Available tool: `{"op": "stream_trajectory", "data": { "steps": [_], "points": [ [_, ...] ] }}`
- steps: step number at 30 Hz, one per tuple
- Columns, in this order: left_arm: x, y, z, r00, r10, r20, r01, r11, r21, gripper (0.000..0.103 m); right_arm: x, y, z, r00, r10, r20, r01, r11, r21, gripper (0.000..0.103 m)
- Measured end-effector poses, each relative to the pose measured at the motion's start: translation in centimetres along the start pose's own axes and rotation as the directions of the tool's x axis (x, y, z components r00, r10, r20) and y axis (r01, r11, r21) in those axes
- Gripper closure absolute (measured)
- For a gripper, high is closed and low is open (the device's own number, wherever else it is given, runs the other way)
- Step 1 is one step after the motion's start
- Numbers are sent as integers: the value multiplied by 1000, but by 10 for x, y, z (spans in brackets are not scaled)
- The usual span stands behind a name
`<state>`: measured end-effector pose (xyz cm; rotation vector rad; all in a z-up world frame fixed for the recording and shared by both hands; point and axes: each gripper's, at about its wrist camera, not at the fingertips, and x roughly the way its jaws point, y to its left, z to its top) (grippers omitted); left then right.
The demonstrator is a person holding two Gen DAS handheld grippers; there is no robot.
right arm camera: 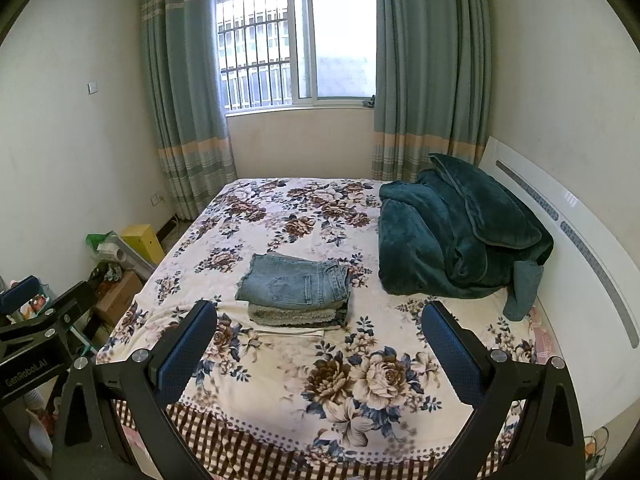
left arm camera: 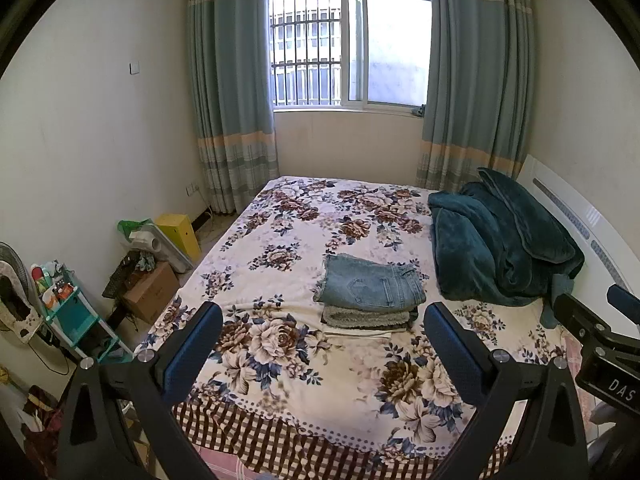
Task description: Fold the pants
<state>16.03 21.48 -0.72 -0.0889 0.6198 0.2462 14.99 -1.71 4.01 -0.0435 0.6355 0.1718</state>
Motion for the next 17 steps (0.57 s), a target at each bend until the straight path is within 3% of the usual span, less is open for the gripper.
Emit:
{"op": "stream_trajectory", "data": {
  "steps": [17],
  "points": [
    [-2,9,7,1000,3,15,-3,1000,-10,0,1,4,0,1000,1,-3,-1,1000,0,0]
  ]
}}
